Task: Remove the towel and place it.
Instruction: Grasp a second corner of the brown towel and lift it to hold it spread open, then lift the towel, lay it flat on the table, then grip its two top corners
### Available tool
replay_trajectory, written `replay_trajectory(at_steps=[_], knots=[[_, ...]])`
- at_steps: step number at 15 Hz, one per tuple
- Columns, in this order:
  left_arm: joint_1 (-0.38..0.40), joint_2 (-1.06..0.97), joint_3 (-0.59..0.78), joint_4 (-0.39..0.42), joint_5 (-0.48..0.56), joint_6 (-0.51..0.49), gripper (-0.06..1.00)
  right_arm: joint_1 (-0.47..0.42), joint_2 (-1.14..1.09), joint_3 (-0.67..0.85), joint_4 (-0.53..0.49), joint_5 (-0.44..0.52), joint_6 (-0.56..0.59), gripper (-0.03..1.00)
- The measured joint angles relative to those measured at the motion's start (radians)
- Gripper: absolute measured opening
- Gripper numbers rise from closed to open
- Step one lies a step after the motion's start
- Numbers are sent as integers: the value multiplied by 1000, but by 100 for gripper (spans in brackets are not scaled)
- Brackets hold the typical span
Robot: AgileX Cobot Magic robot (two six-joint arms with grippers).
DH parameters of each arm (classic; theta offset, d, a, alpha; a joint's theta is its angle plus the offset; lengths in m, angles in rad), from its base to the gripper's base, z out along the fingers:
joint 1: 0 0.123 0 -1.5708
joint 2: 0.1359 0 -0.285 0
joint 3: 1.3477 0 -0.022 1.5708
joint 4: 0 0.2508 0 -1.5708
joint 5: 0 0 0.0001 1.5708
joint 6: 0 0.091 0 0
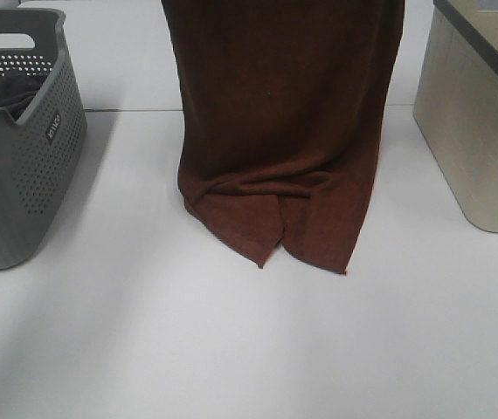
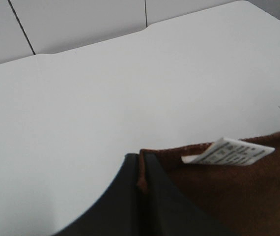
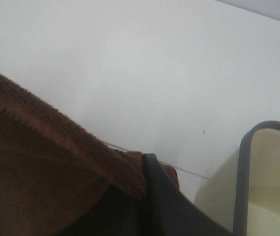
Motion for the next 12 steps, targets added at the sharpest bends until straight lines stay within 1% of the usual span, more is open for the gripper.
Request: replay_trajectory(at_steps=[1, 2, 4, 5, 6, 7, 9, 10, 11, 12], knots=[[13, 22, 3, 16, -69, -3, 0, 0, 24, 0, -12, -82, 0, 0], [25, 24, 4, 34, -163, -3, 0, 0, 27, 1, -19, -185, 0, 0], [41, 5, -20, 107, -391, -2, 0, 1, 0, -13, -16, -402, 0, 0], [48, -14, -39, 128, -482, -2, 0, 8, -19, -47, -13, -461, 0, 0], [56, -33, -89, 146, -592, -2, 0, 15, -36, -98, -11, -495, 0, 0], [56, -36, -105, 151, -609, -2, 0, 19, -47, -149, -11, -506, 0, 0], [55, -44, -145, 181, -645, 1, 0, 20, -56, -180, -8, -496, -1, 0], [54, -44, -146, 199, -638, 2, 0, 20, -51, -180, -8, -467, -1, 0], [54, -34, -146, 206, -608, 2, 0, 20, -39, -180, -3, -433, -2, 0], [54, -22, -146, 206, -550, 2, 0, 20, -24, -180, 2, -383, -2, 0]])
